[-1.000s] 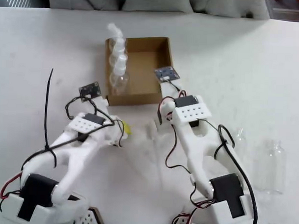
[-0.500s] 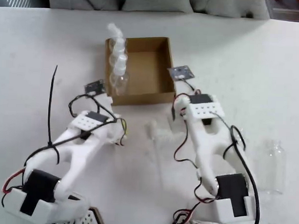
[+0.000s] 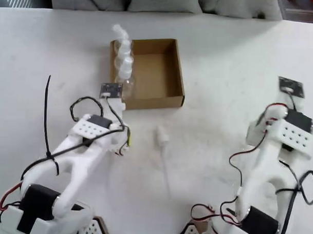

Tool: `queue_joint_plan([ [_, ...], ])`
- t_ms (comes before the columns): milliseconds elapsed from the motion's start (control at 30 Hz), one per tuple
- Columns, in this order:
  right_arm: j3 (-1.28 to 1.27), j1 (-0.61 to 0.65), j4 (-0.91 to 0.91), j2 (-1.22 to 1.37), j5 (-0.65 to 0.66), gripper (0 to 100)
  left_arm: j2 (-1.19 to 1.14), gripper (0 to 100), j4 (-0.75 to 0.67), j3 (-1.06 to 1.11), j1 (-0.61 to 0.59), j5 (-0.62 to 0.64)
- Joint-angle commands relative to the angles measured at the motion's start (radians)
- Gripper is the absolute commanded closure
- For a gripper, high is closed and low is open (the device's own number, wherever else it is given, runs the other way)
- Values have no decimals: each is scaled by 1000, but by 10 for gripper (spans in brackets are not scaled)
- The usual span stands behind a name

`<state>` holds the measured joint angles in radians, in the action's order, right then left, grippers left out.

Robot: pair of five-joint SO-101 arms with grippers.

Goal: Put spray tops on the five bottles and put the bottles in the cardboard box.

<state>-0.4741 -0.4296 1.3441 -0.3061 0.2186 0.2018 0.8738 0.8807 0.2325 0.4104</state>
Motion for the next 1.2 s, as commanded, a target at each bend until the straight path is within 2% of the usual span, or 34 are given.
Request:
queue_joint_plan([
  [0, 43, -128, -35, -21, 69, 819, 50, 979, 17, -5, 12, -12],
  [167, 49, -214, -97, 33, 219, 815, 48, 979, 17, -5, 12, -12],
  [367, 51, -260, -102, 58, 282, 774, 48, 979, 17, -5, 12, -14],
  [700, 49, -311, -174, 102, 436, 769, 48, 979, 17, -5, 10, -14],
  [1000, 135, -302, -170, 288, 428, 768, 48, 979, 17, -5, 8, -14],
  [1167, 189, -302, -166, 357, 425, 711, 48, 979, 17, -5, 8, -14],
])
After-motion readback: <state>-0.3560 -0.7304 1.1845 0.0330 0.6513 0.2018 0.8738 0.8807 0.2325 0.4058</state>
